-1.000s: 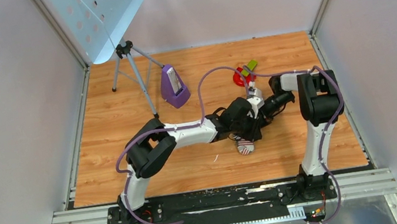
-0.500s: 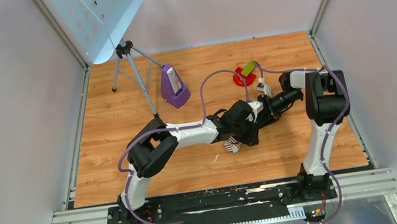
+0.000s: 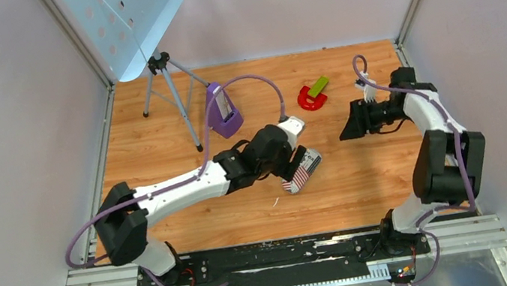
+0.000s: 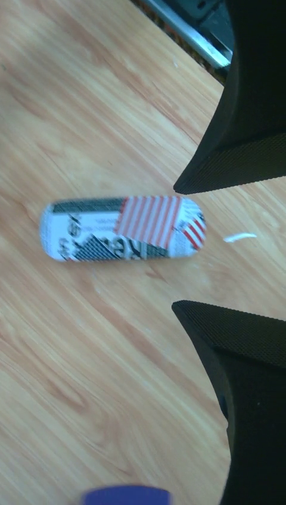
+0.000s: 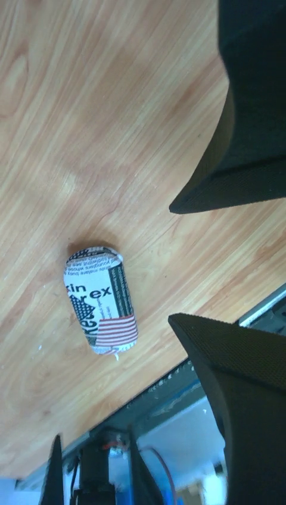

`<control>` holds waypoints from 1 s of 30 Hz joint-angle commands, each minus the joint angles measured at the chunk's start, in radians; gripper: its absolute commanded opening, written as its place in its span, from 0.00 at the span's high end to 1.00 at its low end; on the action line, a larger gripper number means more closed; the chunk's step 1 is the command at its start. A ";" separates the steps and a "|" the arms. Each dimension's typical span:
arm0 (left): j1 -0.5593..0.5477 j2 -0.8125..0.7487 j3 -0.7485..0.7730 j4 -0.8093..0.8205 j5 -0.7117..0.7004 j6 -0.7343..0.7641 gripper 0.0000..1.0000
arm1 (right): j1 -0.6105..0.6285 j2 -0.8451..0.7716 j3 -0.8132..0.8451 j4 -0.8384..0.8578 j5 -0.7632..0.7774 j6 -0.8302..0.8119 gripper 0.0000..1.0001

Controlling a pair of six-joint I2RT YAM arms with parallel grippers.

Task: Organize the sunglasses
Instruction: Reset both arms

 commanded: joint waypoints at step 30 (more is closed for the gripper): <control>0.245 -0.428 -0.461 0.145 -0.100 -0.185 0.00 | 0.014 -0.375 -0.288 0.356 0.111 0.033 0.37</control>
